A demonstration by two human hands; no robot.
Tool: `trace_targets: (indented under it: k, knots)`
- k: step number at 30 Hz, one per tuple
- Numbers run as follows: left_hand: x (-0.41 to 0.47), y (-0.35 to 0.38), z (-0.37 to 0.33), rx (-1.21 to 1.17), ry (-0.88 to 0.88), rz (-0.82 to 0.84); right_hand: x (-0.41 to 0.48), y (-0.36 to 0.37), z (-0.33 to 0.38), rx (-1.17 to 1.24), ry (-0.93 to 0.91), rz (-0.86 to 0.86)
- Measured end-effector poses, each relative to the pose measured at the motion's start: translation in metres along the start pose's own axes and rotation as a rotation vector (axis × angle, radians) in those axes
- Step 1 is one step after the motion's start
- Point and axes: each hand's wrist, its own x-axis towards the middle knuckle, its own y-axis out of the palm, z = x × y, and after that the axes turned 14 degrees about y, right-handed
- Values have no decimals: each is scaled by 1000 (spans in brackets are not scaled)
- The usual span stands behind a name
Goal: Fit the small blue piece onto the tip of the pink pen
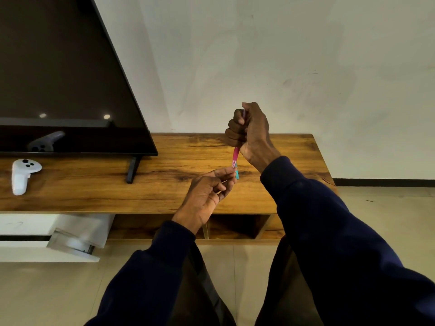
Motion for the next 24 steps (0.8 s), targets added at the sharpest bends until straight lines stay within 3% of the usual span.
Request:
trace_targets:
  k: [24]
  knots:
    - [-5, 1, -2, 43, 1, 1, 3, -1, -1, -21, 14, -5]
